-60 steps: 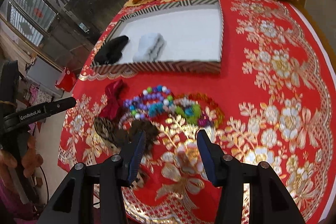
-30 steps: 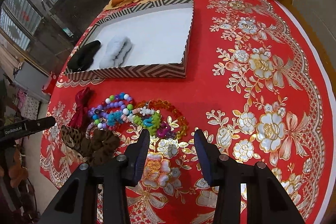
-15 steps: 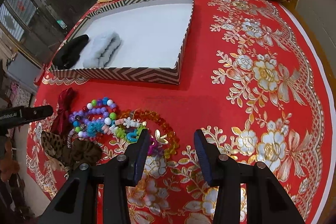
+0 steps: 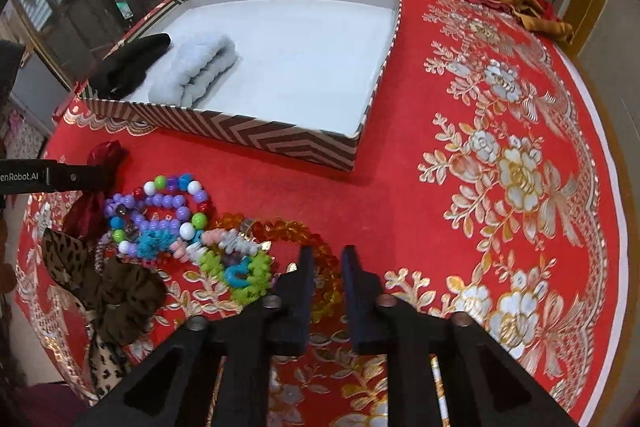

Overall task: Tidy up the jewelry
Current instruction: 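Grasp the red satin bow with the left gripper while the right gripper grasps the orange beaded bracelet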

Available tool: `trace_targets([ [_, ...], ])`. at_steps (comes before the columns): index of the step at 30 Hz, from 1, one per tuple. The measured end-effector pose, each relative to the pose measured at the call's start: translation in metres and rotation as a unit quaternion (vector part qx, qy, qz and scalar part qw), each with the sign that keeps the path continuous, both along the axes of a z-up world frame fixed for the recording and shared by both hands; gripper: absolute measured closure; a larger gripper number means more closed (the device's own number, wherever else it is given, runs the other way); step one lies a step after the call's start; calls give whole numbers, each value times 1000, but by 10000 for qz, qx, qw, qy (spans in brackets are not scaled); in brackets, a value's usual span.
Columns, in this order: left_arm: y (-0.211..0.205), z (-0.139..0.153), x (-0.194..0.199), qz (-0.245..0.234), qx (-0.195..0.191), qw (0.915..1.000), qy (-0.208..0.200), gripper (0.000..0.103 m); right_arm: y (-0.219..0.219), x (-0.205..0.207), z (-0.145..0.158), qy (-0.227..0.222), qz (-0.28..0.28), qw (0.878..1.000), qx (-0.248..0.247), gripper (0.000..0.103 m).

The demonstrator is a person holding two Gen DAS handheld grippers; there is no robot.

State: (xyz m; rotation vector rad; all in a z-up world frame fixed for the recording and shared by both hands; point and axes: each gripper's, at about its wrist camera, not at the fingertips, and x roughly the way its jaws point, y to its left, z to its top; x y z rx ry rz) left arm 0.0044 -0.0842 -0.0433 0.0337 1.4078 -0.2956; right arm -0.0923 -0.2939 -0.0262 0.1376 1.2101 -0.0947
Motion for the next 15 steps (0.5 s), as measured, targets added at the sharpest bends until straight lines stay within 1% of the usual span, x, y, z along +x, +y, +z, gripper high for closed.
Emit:
trace_targets([
  [4,-4,-1,0,-71,47,9999,-110,55,-9,-3,3,-58,-123,9999,76,94],
  [5,-5,-1,0,-86,33,9999,-139,59,-11,-5,6,-113,-179,9996,161,94],
  [6,-7,-1,0,-103,40,9998,-170,68,-14,-8,11,-204,-251,9991,269,94],
  [8,-6,-1,1,-144,39,9997,-197,76,-18,-11,21,-321,-314,9984,330,94],
  [9,-5,-1,2,-148,-8,9997,-189,83,-17,-10,24,-372,-330,9981,373,94],
  [11,-5,0,3,-135,-88,9997,-202,86,-19,-12,33,-474,-370,9970,486,94],
  [15,6,11,1,-121,-187,9992,-330,88,-18,-17,55,-698,-398,9945,673,94],
])
